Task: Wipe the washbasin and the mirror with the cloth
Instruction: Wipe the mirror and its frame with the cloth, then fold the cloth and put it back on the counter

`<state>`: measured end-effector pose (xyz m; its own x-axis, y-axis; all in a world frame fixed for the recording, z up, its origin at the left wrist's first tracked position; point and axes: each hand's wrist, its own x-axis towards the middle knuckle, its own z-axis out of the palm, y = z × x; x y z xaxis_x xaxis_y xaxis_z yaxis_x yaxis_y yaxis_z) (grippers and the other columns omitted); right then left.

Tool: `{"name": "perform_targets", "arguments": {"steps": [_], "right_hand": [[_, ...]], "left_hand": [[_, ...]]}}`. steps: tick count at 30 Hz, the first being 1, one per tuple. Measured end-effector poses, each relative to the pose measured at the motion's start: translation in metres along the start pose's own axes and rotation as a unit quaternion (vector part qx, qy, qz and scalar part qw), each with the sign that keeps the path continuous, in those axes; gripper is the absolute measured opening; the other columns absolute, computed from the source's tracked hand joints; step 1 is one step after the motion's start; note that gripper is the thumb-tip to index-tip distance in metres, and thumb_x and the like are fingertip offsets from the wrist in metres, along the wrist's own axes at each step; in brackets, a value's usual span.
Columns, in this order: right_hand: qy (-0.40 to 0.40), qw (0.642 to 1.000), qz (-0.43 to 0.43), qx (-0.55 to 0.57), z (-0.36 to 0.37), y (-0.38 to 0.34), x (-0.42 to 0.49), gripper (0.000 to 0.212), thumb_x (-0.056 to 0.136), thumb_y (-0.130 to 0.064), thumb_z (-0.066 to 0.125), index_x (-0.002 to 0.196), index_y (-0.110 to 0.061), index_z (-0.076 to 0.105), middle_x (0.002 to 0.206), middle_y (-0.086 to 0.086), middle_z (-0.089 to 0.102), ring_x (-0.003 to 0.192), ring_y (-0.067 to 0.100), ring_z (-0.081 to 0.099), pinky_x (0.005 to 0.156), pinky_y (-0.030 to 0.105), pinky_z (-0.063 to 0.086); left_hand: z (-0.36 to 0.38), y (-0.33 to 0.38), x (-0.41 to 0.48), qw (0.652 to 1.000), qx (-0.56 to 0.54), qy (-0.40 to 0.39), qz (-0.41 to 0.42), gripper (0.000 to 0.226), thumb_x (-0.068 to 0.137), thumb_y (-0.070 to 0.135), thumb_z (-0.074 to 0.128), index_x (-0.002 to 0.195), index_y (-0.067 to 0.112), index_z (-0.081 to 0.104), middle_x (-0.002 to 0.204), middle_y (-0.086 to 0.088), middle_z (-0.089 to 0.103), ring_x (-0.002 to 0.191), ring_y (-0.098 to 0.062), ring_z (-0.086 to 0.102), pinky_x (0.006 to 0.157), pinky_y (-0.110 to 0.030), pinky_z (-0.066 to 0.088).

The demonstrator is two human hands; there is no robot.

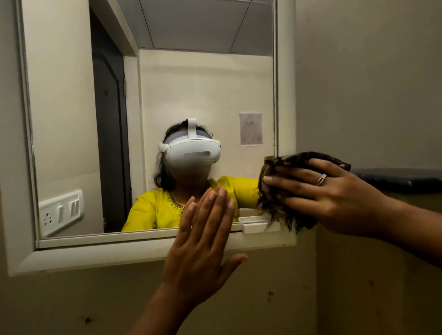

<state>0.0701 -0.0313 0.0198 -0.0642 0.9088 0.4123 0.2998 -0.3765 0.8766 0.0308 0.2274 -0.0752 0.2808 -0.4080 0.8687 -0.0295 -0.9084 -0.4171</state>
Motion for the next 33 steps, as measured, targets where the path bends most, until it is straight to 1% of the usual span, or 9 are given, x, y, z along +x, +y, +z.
{"name": "perform_targets", "arguments": {"steps": [8, 12, 15, 19, 21, 23, 27, 30, 33], "right_hand": [[0.034, 0.975, 0.221, -0.008, -0.006, -0.019, 0.018, 0.030, 0.089, -0.019, 0.046, 0.113, -0.013, 0.064, 0.138, 0.011, 0.048, 0.130, 0.032, 0.043, 0.098, 0.048, 0.039], [0.070, 0.902, 0.414, 0.103, -0.012, -0.031, 0.027, 0.033, 0.088, -0.023, 0.047, 0.112, -0.010, 0.065, 0.129, 0.012, 0.058, 0.118, 0.032, 0.055, 0.090, 0.046, 0.046], [0.105, 0.711, 0.601, 0.349, -0.025, -0.033, 0.021, 0.026, 0.093, -0.016, 0.051, 0.117, -0.009, 0.061, 0.103, 0.012, 0.069, 0.088, 0.026, 0.065, 0.068, 0.031, 0.053], [0.155, 0.396, 0.657, 0.623, -0.048, -0.037, 0.009, 0.019, 0.095, -0.014, 0.045, 0.103, -0.014, 0.062, 0.088, 0.005, 0.070, 0.082, 0.019, 0.066, 0.063, 0.027, 0.049], [0.165, 0.296, 0.639, 0.691, -0.060, -0.039, 0.005, 0.021, 0.095, -0.015, 0.044, 0.101, -0.015, 0.063, 0.083, 0.003, 0.073, 0.075, 0.016, 0.069, 0.057, 0.027, 0.053], [0.178, 0.239, 0.622, 0.725, -0.072, -0.042, 0.004, 0.021, 0.091, -0.017, 0.045, 0.101, -0.016, 0.064, 0.085, 0.003, 0.072, 0.076, 0.016, 0.069, 0.061, 0.029, 0.052], [0.225, 0.151, 0.564, 0.780, -0.088, -0.049, 0.003, 0.049, 0.055, -0.025, 0.079, 0.101, -0.012, 0.069, 0.098, 0.012, 0.072, 0.085, 0.028, 0.069, 0.064, 0.037, 0.057], [0.234, 0.122, 0.543, 0.797, -0.096, -0.055, 0.002, 0.025, 0.065, -0.022, 0.064, 0.085, -0.011, 0.076, 0.091, 0.014, 0.073, 0.076, 0.026, 0.071, 0.059, 0.038, 0.059], [0.254, 0.110, 0.505, 0.818, -0.103, -0.064, 0.005, 0.038, 0.051, -0.017, 0.075, 0.089, -0.008, 0.076, 0.094, 0.016, 0.072, 0.080, 0.028, 0.071, 0.063, 0.038, 0.059]], "left_hand": [[-0.003, 0.001, -0.001, 1.000, -0.028, 0.010, -0.006, 0.077, 0.087, 0.060, 0.029, 0.141, 0.005, 0.022, 0.149, -0.017, 0.021, 0.139, -0.030, 0.020, 0.109, -0.049, 0.025], [-0.009, 0.003, -0.001, 0.996, -0.077, 0.042, -0.026, 0.075, 0.089, 0.058, 0.029, 0.142, 0.007, 0.015, 0.151, -0.014, 0.015, 0.140, -0.032, 0.016, 0.113, -0.050, 0.018], [-0.015, 0.006, 0.002, 0.988, -0.129, 0.070, -0.042, 0.075, 0.089, 0.057, 0.030, 0.144, 0.010, 0.008, 0.155, -0.008, 0.002, 0.142, -0.029, 0.011, 0.116, -0.046, 0.011], [-0.029, 0.018, 0.014, 0.969, -0.228, 0.090, -0.037, 0.071, 0.090, 0.053, 0.033, 0.143, 0.009, 0.014, 0.153, -0.008, 0.012, 0.142, -0.026, 0.012, 0.115, -0.045, 0.016], [-0.040, 0.030, 0.023, 0.951, -0.297, 0.080, -0.034, 0.068, 0.091, 0.051, 0.036, 0.140, 0.008, 0.019, 0.150, -0.009, 0.018, 0.142, -0.023, 0.013, 0.116, -0.036, 0.016], [-0.050, 0.042, 0.030, 0.927, -0.370, 0.052, -0.035, 0.064, 0.090, 0.050, 0.038, 0.139, 0.010, 0.023, 0.149, -0.006, 0.022, 0.142, -0.014, 0.014, 0.115, -0.023, 0.017], [-0.067, 0.057, 0.042, 0.821, -0.559, -0.008, -0.112, 0.074, 0.079, 0.061, 0.047, 0.139, 0.026, 0.024, 0.146, 0.016, 0.028, 0.134, 0.007, 0.024, 0.103, -0.005, 0.025], [-0.081, 0.056, 0.051, 0.650, -0.713, -0.087, -0.247, 0.079, 0.063, 0.055, 0.066, 0.132, 0.032, 0.035, 0.131, 0.021, 0.045, 0.121, 0.001, 0.045, 0.094, -0.019, 0.044], [-0.088, 0.047, 0.059, 0.457, -0.816, -0.205, -0.289, 0.050, 0.066, 0.034, 0.073, 0.112, 0.019, 0.056, 0.111, 0.000, 0.068, 0.100, -0.014, 0.064, 0.076, -0.028, 0.056]]}}
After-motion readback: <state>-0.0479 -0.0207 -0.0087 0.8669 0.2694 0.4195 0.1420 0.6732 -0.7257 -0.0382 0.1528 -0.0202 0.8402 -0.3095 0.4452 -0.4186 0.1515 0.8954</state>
